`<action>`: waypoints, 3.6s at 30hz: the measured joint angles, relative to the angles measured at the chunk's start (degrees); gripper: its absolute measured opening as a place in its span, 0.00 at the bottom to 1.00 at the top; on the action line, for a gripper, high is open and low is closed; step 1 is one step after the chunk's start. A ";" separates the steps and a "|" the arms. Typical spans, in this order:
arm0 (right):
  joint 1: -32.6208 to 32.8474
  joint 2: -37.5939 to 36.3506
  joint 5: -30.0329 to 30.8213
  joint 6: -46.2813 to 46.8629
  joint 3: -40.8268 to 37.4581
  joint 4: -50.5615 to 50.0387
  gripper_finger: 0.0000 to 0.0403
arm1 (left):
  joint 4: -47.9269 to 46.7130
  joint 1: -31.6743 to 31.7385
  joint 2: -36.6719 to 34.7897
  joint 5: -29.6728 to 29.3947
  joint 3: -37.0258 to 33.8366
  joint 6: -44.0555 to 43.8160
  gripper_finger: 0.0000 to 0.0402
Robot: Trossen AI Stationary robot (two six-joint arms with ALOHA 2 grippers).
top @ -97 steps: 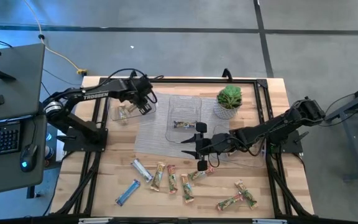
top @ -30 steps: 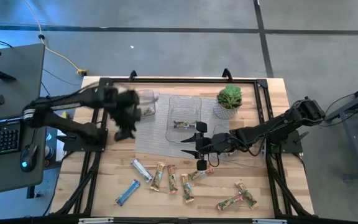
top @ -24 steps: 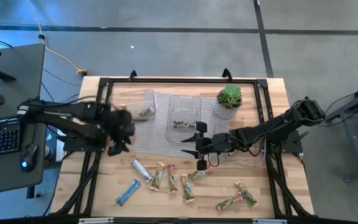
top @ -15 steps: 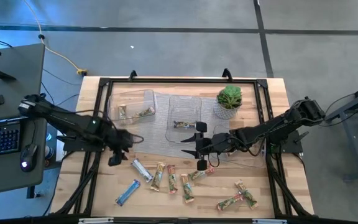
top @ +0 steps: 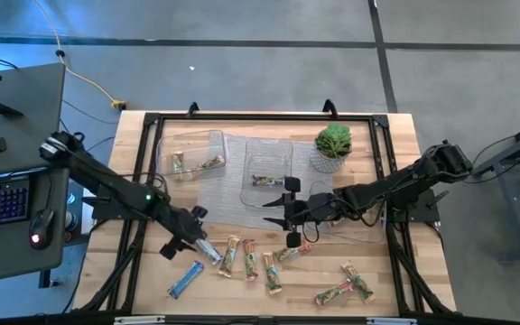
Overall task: Pick and place Granola Bars by type
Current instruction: Put the blue granola bar into the middle transparent bin
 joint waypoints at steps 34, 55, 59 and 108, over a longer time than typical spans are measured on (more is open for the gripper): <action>-0.01 -0.02 0.00 0.02 0.02 -0.51 0.35 | -2.71 -0.10 10.88 -2.16 6.19 -0.85 0.47; -0.02 -0.02 0.00 0.04 0.02 -0.92 0.35 | -0.70 -0.10 19.89 -3.93 6.19 -2.12 0.44; -0.02 -0.02 0.00 0.04 0.02 -0.90 0.35 | 0.16 -0.08 19.94 -4.01 6.19 -2.56 0.36; 8.77 -0.04 0.90 4.00 0.11 -8.63 0.35 | 4.74 45.72 36.42 -6.84 36.87 10.56 0.26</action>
